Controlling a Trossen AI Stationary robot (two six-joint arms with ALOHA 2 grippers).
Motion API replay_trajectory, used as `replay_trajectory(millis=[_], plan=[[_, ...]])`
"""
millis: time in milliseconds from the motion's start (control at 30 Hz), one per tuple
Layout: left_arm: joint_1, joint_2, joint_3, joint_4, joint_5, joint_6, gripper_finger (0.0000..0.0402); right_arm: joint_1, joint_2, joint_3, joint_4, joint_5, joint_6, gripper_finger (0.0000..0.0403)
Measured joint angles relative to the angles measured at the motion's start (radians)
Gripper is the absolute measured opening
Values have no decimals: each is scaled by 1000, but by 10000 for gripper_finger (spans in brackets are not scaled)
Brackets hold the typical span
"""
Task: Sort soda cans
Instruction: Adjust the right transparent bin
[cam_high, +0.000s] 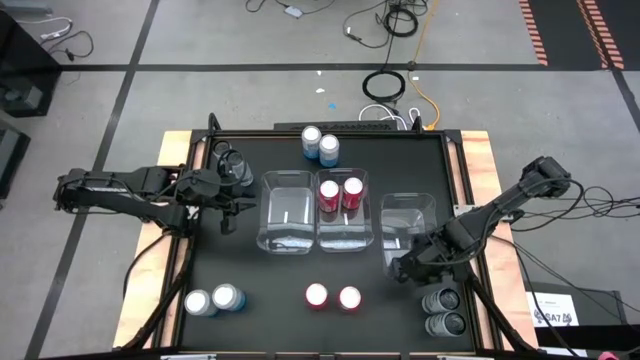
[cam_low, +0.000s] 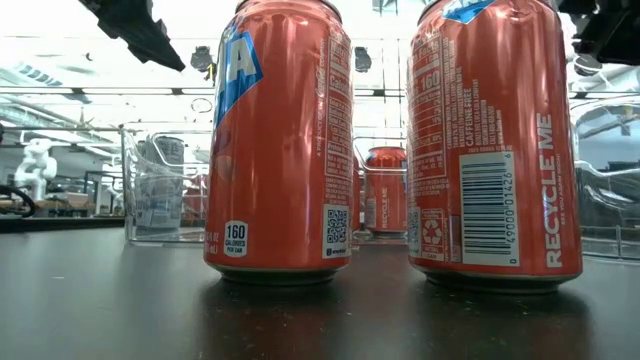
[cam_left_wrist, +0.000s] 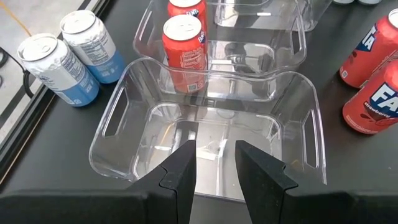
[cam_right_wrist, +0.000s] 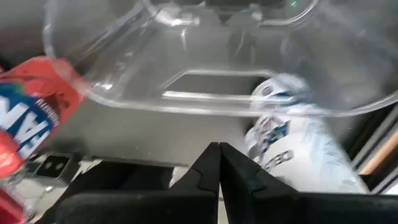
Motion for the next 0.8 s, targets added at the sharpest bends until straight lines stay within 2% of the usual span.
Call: replay_trajectory(millis=[333, 433, 633, 800], plan=[[0, 0, 0, 0, 0, -1, 123, 0, 54, 0, -31, 8, -75, 0], [0, 0, 0, 0, 0, -1, 123, 0, 68, 1, -32, 47, -102, 0], [0, 0, 0, 0, 0, -2, 123, -2, 72, 0, -57, 193, -114, 0], [0, 0, 0, 0, 0, -8, 123, -2, 72, 0, -115, 221, -131, 0]])
